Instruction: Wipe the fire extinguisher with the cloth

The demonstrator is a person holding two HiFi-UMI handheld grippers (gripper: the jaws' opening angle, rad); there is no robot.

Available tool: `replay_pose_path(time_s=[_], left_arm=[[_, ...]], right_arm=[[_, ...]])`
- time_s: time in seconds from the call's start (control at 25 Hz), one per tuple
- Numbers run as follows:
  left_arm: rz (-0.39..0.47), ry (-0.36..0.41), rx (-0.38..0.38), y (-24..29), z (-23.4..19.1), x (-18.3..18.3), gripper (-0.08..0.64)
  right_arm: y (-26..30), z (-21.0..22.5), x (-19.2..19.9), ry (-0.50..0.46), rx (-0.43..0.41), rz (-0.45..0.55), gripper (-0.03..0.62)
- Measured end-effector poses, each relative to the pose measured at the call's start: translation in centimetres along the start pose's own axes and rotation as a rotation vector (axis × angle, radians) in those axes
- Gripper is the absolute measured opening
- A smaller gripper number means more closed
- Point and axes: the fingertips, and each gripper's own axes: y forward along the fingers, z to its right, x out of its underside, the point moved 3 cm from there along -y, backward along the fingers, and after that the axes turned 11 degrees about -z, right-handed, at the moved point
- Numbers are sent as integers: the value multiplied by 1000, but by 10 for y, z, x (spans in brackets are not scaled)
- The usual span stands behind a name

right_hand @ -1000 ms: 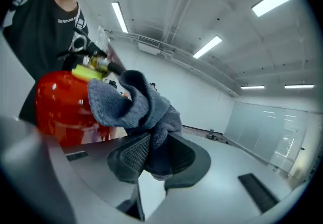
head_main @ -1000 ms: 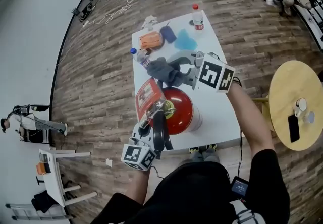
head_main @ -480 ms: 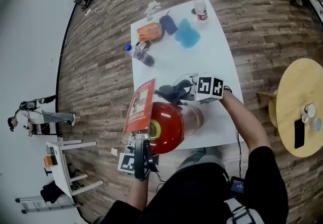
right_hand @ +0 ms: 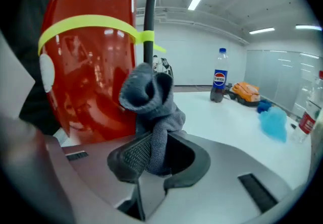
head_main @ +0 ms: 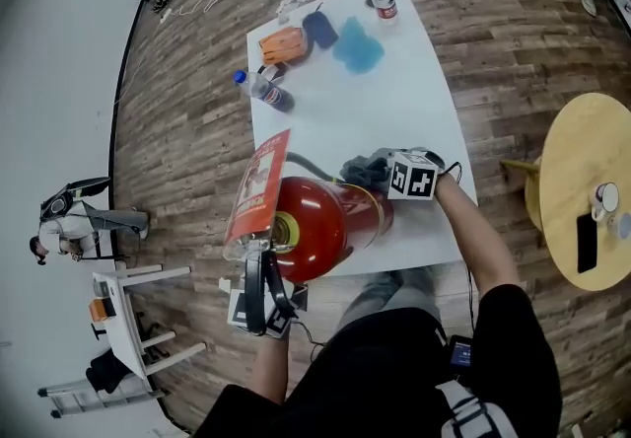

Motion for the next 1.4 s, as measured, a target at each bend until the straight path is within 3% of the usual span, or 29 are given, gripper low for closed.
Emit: replay_pose_path(time_s=[0.2, 0.36, 0.64, 0.76, 0.92, 1.12, 1.24, 1.4], left_arm=[[-1, -5, 10, 1, 4, 1, 22], [1, 22, 84, -2, 8, 10, 22], [19, 38, 235, -25, -6, 31, 23], [16, 40, 270, -40, -27, 43, 23], [19, 32, 304, -55, -56, 59, 23], [18, 30, 343, -76, -69, 77, 23], [48, 44, 351, -80, -103, 73, 23], [50, 36, 330, -92, -133, 87, 23]], right_arm=[[-18, -42, 42, 112, 81, -112, 83], [-25, -78, 54, 276, 200, -139, 83], [-13, -156, 46, 586, 361, -148, 83], [-2, -178, 30, 739, 450, -127, 83], [19, -194, 11, 874, 526, -100, 83], [55, -230, -21, 888, 513, -93, 83], [88, -194, -64, 859, 577, -56, 83], [117, -163, -88, 918, 703, -49, 84]])
